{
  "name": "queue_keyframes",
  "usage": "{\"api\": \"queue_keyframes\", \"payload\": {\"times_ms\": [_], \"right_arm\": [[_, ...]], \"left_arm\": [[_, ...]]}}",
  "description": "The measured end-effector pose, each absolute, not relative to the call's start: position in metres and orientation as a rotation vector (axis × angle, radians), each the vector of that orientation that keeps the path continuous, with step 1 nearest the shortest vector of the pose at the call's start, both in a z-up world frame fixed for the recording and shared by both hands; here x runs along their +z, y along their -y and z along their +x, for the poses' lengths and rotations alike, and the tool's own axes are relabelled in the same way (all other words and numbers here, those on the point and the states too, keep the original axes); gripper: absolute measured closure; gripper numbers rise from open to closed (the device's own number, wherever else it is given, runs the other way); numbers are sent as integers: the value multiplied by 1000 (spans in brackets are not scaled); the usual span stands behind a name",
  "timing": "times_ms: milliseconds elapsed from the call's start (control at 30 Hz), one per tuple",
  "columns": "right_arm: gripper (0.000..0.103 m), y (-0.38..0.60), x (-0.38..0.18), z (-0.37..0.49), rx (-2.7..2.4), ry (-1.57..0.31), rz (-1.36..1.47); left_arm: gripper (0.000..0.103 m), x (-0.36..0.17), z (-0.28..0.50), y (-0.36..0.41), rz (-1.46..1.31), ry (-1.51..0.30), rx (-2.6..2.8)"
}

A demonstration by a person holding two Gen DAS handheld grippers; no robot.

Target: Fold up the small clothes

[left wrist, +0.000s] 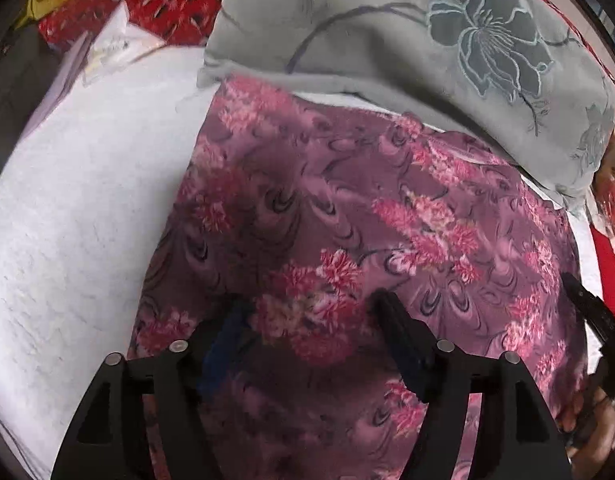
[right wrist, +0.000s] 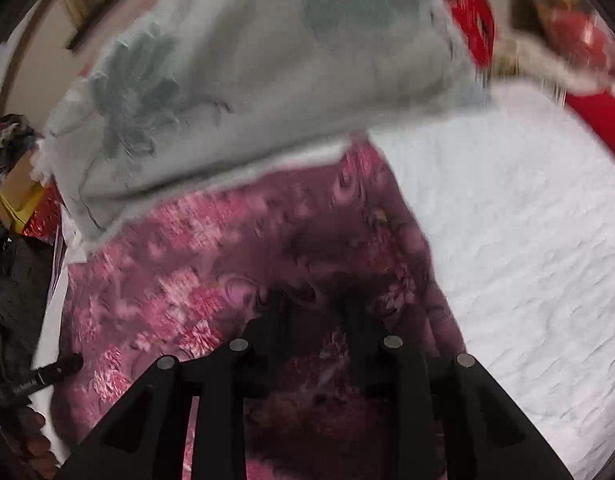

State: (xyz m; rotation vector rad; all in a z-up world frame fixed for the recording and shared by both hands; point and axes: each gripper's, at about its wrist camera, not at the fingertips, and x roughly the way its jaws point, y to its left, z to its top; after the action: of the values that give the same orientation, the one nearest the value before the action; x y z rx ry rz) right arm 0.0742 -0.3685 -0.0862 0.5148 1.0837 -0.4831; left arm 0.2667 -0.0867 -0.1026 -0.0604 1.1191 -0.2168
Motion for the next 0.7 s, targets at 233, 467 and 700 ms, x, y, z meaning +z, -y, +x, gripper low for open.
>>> {"api": "queue_keyframes", "payload": {"times_ms": [233,467,700], "right_arm": [[66,344,-61,87,-392,-1047,456],[57,325,-71,98,-376,-1137,385],[58,377,-63,106,-483,-1073,480]], "left_arm": [[28,-108,265,100,-37,-1103,-196],[28,-106,266,95,-37,-1128,-198],[33,-83,284,95,-29,-1054,-209]]}}
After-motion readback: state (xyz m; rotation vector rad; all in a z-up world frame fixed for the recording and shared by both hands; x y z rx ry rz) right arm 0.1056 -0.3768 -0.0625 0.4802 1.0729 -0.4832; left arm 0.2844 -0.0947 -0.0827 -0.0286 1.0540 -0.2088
